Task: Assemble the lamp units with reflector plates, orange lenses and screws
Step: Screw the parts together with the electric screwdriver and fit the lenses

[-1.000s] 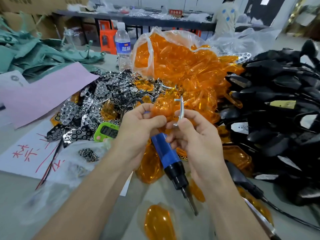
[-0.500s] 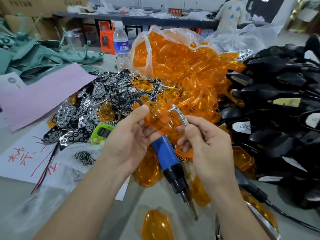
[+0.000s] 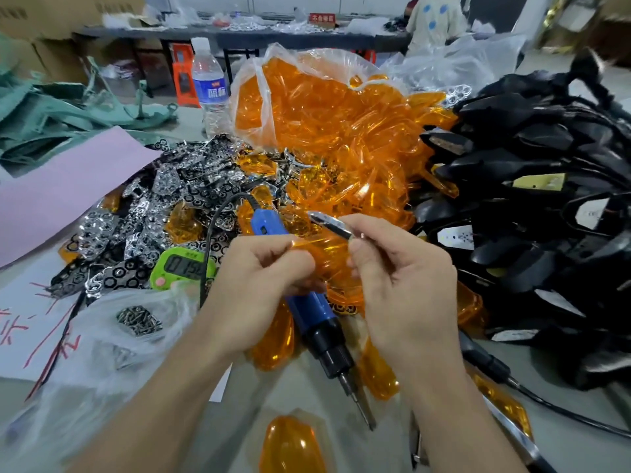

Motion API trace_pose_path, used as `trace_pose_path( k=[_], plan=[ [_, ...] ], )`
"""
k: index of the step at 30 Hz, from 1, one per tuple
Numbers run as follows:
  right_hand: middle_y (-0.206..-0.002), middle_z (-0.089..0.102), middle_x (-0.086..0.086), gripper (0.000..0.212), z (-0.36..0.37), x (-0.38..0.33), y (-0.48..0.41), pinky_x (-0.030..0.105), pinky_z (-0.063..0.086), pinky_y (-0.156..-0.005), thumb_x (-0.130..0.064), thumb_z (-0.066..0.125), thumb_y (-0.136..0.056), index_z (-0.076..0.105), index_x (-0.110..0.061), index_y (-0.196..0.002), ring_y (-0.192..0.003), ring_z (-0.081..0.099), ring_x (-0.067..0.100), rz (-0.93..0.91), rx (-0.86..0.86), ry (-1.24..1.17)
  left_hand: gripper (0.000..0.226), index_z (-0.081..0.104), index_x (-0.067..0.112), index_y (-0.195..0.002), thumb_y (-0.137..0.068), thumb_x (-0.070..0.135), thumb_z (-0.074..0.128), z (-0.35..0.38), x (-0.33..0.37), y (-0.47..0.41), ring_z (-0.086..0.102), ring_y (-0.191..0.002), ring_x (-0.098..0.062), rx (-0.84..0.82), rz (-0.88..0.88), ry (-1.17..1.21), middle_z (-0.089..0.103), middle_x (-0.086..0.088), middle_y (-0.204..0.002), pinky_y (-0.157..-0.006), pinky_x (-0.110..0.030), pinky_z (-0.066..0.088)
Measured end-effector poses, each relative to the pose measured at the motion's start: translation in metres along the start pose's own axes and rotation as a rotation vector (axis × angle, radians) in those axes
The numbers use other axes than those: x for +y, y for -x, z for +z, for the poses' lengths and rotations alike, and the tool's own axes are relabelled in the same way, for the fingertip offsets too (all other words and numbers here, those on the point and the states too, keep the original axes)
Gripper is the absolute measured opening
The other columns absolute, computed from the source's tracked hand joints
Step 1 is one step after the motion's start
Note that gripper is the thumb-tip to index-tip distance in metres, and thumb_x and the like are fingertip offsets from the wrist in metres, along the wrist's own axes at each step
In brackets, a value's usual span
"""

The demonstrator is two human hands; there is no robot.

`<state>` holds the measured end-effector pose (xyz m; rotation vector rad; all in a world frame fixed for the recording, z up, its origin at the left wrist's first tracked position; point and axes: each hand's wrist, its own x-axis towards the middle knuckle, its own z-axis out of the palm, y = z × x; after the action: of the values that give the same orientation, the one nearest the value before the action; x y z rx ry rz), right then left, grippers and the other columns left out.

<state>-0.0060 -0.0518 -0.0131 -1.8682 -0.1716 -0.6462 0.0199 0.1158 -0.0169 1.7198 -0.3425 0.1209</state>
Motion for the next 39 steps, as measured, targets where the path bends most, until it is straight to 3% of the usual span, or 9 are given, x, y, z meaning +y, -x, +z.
trace_pose_path(
  k=[4,7,10,12,20,26,30,34,39],
  plan=[
    [-0.104,0.073,-0.018,0.025,-0.003,0.001,-0.002,0.014,0.054,-0.084,-0.016,0.063,-0.1,0.074,-0.023,-0.121,-0.101,0.066,-0.002,-0.058,0.006,0.071,0.022,0.078,0.044,-0.099,-0.082,0.046,0.064,-0.001,0.001,0.003,0.072,-0.088,-0.006,0.067,0.089,-0.325,0.077,0.018,-0.093,-0.079,-0.029,0.055],
    [-0.092,0.071,-0.019,0.023,-0.002,-0.003,-0.002,0.019,0.057,-0.071,-0.02,0.057,-0.103,0.072,-0.025,-0.119,-0.088,0.069,0.006,-0.06,0.121,0.031,0.012,0.072,0.058,-0.09,-0.083,0.054,0.064,0.007,0.005,0.005,0.059,-0.113,0.0,0.161,0.207,-0.471,0.066,0.034,-0.111,-0.099,-0.022,0.041],
    [-0.093,0.074,-0.015,0.02,0.003,-0.008,0.001,0.023,0.06,-0.067,-0.021,0.054,-0.105,0.068,-0.029,-0.118,-0.083,0.073,0.01,0.025,0.217,-0.117,0.012,0.074,0.054,-0.085,-0.084,0.042,0.071,0.015,0.006,0.005,0.062,-0.099,-0.002,0.193,0.153,-0.295,0.069,0.022,-0.1,-0.086,-0.014,0.044],
    [-0.091,0.075,-0.015,0.016,0.007,-0.012,0.003,0.027,0.061,-0.065,-0.026,0.053,-0.105,0.065,-0.037,-0.11,-0.08,0.074,0.011,0.072,0.171,-0.171,0.012,0.08,0.045,-0.084,-0.084,0.034,0.074,0.016,0.005,0.004,0.068,-0.079,-0.01,0.257,0.07,-0.093,0.075,0.006,-0.084,-0.075,-0.024,0.056],
    [-0.087,0.07,-0.025,0.01,0.018,-0.012,0.012,0.007,0.05,-0.066,-0.036,0.055,-0.095,0.064,-0.041,-0.096,-0.083,0.067,-0.005,0.142,0.019,0.0,0.01,0.075,0.024,-0.085,-0.077,0.017,0.072,0.021,0.007,0.006,0.072,-0.09,-0.04,0.352,-0.106,0.192,0.078,-0.009,-0.085,-0.089,-0.052,0.059],
    [-0.082,0.072,-0.02,0.012,0.017,-0.009,0.014,0.007,0.051,-0.063,-0.029,0.063,-0.099,0.073,-0.03,-0.103,-0.084,0.067,-0.006,0.073,0.047,0.09,0.044,0.07,0.05,-0.098,-0.081,0.01,0.07,0.025,0.011,0.009,0.079,-0.087,-0.019,0.231,-0.01,0.203,0.081,0.001,-0.094,-0.072,-0.022,0.06],
    [-0.082,0.071,-0.019,0.011,0.019,-0.009,0.017,0.009,0.052,-0.062,-0.031,0.063,-0.098,0.073,-0.03,-0.103,-0.082,0.068,-0.001,0.047,0.058,0.11,0.057,0.072,0.054,-0.107,-0.084,0.002,0.068,0.026,0.012,0.009,0.078,-0.091,-0.016,0.219,-0.006,0.264,0.081,-0.001,-0.097,-0.076,-0.023,0.06],
    [-0.08,0.068,-0.022,0.012,0.02,-0.011,0.02,0.015,0.056,-0.063,-0.034,0.061,-0.098,0.072,-0.033,-0.103,-0.08,0.067,-0.001,0.019,0.049,0.142,0.032,0.078,0.025,-0.116,-0.088,0.013,0.071,0.026,0.013,0.009,0.078,-0.09,-0.024,0.302,-0.093,0.292,0.081,-0.007,-0.094,-0.077,-0.031,0.063],
    [-0.081,0.07,-0.017,0.017,0.019,-0.009,0.018,0.021,0.058,-0.066,-0.029,0.063,-0.099,0.078,-0.024,-0.106,-0.077,0.067,0.003,0.01,-0.032,0.179,0.02,0.081,0.027,-0.08,-0.092,0.014,0.075,0.025,0.014,0.007,0.071,-0.065,-0.014,0.396,-0.129,0.337,0.077,-0.004,-0.075,-0.061,-0.021,0.057]
  ],
)
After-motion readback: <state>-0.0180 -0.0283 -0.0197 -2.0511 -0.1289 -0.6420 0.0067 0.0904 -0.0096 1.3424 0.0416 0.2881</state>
